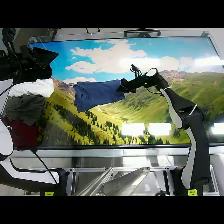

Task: Fold the shirts.

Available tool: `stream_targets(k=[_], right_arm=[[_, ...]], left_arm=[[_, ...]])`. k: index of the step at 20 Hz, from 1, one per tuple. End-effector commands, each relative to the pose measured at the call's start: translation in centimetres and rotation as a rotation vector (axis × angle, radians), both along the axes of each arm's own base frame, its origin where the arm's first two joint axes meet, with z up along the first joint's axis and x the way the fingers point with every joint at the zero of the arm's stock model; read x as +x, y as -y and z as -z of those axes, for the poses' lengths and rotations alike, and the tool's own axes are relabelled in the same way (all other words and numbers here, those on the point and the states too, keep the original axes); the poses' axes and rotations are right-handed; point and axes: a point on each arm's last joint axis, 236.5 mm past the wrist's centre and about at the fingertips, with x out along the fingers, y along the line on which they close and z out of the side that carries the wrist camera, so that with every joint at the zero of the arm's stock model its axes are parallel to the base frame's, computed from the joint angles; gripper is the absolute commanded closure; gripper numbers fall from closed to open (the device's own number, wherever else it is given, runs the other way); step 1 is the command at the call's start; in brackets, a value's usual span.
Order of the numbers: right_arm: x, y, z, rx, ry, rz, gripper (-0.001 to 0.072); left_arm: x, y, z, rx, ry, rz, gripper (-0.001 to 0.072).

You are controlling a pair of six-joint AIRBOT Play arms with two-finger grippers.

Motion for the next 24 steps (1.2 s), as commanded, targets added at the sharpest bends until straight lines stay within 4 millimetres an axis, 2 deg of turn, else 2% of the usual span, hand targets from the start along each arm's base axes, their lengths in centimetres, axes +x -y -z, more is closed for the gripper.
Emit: stream_targets(k=[1,2,4,5,6,7,9,10,12,13,14,16,17,19,21,24], right_arm=[[2.7,3.2,-4.0,-0.024,0.07,0.104,0.0694],[3.3,6.2,-4.8,-0.084,0.062,0.151,0.0693],[3.8,13.4,-8.0,-0.148,0.089,0.215,0.0695],[4.0,17.3,-9.5,-0.153,0.097,0.285,0.0695],[3.9,22.0,-10.8,-0.162,0.096,0.383,0.0695],[3.2,26.5,-11.4,-0.168,0.088,0.484,0.0695],[-0.4,36.0,-10.7,-0.211,0.049,0.7,0.0695],[-3.4,40.5,-9.7,-0.234,0.02,0.812,0.0695],[-9.8,47.2,-7.5,-0.266,-0.027,0.997,0.0696],[-13.0,49.5,-6.5,-0.282,-0.047,1.067,0.0695],[-16.4,51.7,-5.5,-0.289,-0.077,1.152,0.0695],[-22.3,54.3,-3.7,-0.28,-0.145,1.317,0.0695],[-24.8,54.9,-2.8,-0.281,-0.171,1.388,0.0694],[-28.4,55.3,-1.3,-0.302,-0.196,1.501,0.0694],[-30.7,55.4,-0.4,-0.321,-0.203,1.59,0.0694],[-31.0,55.1,0.1,-0.315,-0.21,1.609,0.0684]], left_arm=[[0.0,0.0,0.0,-0.002,-0.001,0.001,0.0686],[0.0,0.0,0.0,-0.002,-0.001,0.002,0.0686],[0.0,0.0,0.0,-0.001,-0.001,0.0,0.0686],[0.0,0.0,0.0,-0.001,-0.001,0.001,0.0686],[0.0,0.0,0.0,-0.001,-0.001,0.002,0.0686],[-0.1,0.0,0.0,-0.001,-0.001,0.005,0.0686],[-0.2,0.1,0.0,-0.001,-0.002,0.009,0.0686],[-0.2,0.1,0.0,-0.001,-0.002,0.009,0.0686],[-0.2,0.1,0.0,-0.001,-0.002,0.011,0.0686],[-0.2,0.1,0.0,-0.001,-0.002,0.01,0.0686],[-0.2,0.1,0.0,-0.001,-0.002,0.01,0.0686],[-0.3,0.1,0.0,0.0,-0.002,0.012,0.0686],[-0.4,0.2,0.0,0.0,-0.003,0.018,0.0686],[-0.7,0.6,0.1,0.001,-0.004,0.035,0.0686],[-0.9,1.3,0.1,0.001,-0.004,0.051,0.0686],[-1.3,3.0,0.1,0.001,-0.004,0.086,0.0687]])
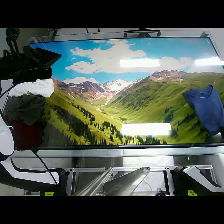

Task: Fold the shirts.

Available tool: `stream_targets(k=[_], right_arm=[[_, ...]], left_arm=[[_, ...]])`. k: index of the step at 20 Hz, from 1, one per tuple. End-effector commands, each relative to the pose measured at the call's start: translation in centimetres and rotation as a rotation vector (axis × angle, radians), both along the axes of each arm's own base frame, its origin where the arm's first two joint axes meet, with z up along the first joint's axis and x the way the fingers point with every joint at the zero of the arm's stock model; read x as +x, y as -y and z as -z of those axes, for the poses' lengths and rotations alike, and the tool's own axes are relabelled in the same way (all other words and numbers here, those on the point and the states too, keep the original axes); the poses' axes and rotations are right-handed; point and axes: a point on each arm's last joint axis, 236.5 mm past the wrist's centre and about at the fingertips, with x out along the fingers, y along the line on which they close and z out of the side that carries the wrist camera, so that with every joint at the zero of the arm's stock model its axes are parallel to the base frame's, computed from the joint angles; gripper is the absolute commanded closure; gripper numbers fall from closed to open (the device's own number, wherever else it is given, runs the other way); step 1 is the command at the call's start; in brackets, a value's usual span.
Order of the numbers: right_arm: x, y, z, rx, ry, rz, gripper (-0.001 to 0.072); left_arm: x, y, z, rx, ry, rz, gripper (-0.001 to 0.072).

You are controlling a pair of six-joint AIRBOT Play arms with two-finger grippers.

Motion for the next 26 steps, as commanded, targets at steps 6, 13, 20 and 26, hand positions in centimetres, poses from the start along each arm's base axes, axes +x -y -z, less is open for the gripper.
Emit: stream_targets(k=[6,13,20,26], right_arm=[[-3.3,-2.9,0.9,0.072,-0.083,-0.088,0.0289],[-4.5,2.1,-11.8,-0.08,-0.028,0.002,0.0565],[11.4,-11.8,-23.6,-0.177,0.415,-0.534,0.0691],[13.8,-33.3,-20.5,-0.145,0.415,-1.112,0.0691]], left_arm=[[-0.9,2.8,0.0,-0.001,-0.002,0.065,0.0687],[-0.9,2.7,-1.0,0.009,0.035,0.063,0.0695],[-1.0,2.5,-3.2,0.105,0.131,0.033,0.0702],[-7.3,5.9,7.2,0.253,-0.142,0.063,0.0703]])
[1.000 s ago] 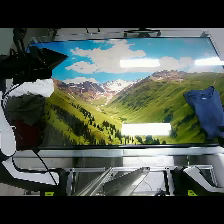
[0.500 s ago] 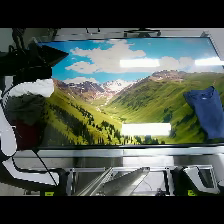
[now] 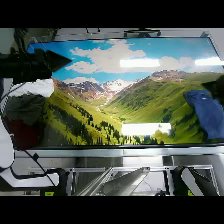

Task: Fold the shirts.

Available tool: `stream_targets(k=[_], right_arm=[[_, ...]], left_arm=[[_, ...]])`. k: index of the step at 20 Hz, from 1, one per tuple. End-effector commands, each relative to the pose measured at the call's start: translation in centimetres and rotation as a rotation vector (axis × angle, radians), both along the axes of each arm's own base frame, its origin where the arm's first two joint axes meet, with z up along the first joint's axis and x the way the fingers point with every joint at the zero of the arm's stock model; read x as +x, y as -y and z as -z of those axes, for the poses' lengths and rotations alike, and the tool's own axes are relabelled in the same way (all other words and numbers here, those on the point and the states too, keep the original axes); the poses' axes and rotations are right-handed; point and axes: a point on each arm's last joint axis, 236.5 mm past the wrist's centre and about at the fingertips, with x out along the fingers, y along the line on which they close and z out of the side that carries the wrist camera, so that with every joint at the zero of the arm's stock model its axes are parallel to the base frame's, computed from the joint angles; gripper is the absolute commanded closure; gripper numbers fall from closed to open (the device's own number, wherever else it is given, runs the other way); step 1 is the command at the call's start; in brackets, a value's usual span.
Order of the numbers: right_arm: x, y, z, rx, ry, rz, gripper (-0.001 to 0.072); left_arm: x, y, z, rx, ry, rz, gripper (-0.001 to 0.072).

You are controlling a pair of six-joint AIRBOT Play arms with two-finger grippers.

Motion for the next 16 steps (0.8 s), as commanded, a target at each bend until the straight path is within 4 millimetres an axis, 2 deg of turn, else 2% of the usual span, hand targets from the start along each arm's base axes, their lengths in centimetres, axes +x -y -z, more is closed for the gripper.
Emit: stream_targets(k=[1,3,5,9,16], right_arm=[[-0.5,-11.5,1.8,-0.048,0.006,-0.281,0.0691],[-1.3,-15.4,3.3,-0.04,-0.029,-0.387,0.0691],[-1.6,-17.4,4.9,-0.042,-0.06,-0.445,0.0691],[-2.5,-18.8,7.3,-0.007,-0.155,-0.508,0.0691],[-2.0,-18.8,9.9,0.006,-0.228,-0.509,0.069]], left_arm=[[-4.7,2.1,7.0,0.12,-0.149,-0.007,0.0703],[-7.1,3.1,9.8,0.16,-0.194,-0.018,0.0703],[-8.1,3.5,10.9,0.164,-0.204,-0.052,0.0702],[-8.5,3.4,10.9,0.165,-0.179,-0.1,0.0691],[-8.4,3.5,10.4,0.159,-0.172,-0.095,0.0693]])
